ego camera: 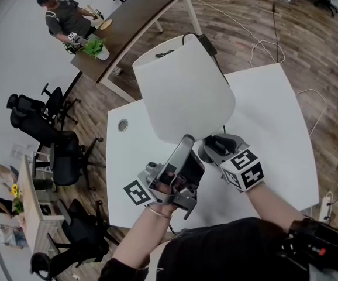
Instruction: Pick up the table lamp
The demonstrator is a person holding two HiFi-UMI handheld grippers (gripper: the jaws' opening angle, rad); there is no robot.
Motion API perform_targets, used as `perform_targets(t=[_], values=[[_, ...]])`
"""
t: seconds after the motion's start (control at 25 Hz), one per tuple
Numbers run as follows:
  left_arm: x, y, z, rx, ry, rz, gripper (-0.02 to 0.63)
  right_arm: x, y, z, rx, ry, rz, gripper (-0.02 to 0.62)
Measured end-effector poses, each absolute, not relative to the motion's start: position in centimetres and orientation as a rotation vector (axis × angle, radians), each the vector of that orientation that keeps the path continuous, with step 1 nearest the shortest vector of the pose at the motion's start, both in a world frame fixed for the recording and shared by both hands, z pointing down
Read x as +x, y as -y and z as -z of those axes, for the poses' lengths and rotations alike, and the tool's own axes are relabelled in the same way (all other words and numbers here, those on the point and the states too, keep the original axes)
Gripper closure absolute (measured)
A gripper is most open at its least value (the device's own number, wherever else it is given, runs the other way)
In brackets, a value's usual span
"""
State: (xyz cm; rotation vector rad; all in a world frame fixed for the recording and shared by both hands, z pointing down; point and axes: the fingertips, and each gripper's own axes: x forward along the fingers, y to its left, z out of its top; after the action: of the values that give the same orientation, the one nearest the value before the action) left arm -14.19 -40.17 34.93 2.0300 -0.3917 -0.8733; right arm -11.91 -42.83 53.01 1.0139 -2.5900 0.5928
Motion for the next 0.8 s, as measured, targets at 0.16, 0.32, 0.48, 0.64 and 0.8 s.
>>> perform_targets(t=[0.16, 0.32, 0.48, 0.64, 0.8], values=[[-12.0, 39.3, -33.5, 2.078, 0.328, 0.879, 0.583, -9.3, 42.5, -51.4, 1.067, 2.595, -0.54, 0.434], [-8.6, 38.6, -32.3, 2.105, 0.262, 0.882, 0.584, -5.5, 41.9, -50.1, 1.127, 2.584, -0.507, 0.434], [-4.8, 37.4, -31.1, 2.119, 0.199, 0.887, 0.584, -1.2, 40.9, -48.9, 1.191, 2.564, -0.486, 0.434], [-1.3, 35.6, -29.8, 2.14, 0.136, 0.905, 0.584, 2.7, 39.5, -47.5, 1.241, 2.558, -0.446, 0.434], [2.0, 34.0, -27.4, 2.193, 0.079, 0.917, 0.586, 6.1, 38.1, -45.1, 1.264, 2.584, -0.416, 0.434]])
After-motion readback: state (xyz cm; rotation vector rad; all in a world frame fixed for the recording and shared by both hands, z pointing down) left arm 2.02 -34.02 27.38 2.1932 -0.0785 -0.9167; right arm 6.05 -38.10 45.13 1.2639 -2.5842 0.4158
